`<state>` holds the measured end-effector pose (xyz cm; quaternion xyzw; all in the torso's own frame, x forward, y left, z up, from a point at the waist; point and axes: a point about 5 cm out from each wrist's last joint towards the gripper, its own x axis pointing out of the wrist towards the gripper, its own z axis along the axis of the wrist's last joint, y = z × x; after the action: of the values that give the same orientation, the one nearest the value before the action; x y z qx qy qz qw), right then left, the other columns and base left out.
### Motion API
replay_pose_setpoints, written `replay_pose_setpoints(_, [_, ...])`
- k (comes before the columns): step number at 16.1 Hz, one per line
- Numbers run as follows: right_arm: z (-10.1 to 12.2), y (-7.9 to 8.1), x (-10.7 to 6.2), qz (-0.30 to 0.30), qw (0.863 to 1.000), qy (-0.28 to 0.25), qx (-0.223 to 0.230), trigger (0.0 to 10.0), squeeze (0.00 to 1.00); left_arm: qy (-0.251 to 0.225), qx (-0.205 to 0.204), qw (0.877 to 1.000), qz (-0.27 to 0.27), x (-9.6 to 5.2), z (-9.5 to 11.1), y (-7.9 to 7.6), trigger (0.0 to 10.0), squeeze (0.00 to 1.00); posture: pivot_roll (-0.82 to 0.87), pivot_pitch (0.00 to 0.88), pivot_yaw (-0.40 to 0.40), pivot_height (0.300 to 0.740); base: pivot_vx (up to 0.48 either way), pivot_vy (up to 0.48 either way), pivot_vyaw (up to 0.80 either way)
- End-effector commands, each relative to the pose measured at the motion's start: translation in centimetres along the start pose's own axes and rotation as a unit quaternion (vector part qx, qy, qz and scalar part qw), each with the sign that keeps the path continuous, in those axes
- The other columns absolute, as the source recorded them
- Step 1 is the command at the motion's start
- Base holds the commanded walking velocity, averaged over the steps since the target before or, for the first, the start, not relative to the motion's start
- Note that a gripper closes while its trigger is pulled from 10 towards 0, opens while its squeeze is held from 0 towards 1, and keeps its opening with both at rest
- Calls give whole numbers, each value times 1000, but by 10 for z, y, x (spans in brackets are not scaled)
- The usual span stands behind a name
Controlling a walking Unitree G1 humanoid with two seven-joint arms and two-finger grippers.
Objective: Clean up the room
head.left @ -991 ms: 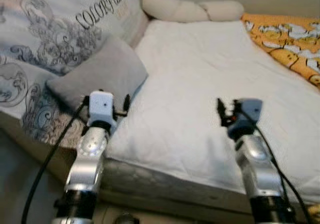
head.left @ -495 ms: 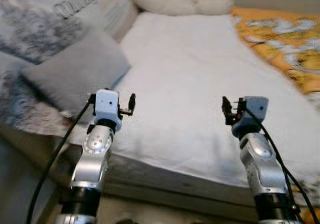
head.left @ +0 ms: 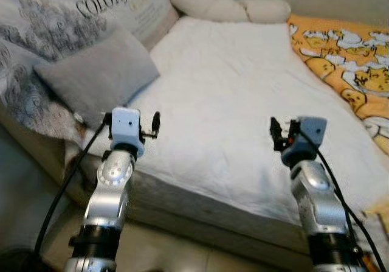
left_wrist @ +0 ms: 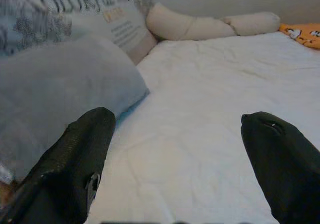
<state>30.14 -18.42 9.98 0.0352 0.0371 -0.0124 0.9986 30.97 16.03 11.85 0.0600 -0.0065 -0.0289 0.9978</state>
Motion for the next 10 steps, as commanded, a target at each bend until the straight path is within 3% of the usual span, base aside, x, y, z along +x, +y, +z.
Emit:
replay_pose_setpoints(1, [3, 6, 2, 11, 1000, -6, 1, 10000, 0, -1, 1, 1000, 6, 0, 1, 3, 10000, 749, -46, 0, 15, 740, 0, -315, 794])
replay_pose_setpoints(6, [3, 8, 2, 15, 1000, -7, -13, 10000, 0, 4, 4, 1000, 9, 0, -1, 4, 10000, 749, -45, 0, 16, 740, 0, -335, 794])
replay_pose_setpoints(10, [-1, 7, 1, 10, 1000, 1, -9, 10000, 0, 11, 17, 1000, 16, 0, -2, 8, 10000, 753, -40, 0, 16, 740, 0, -341, 0])
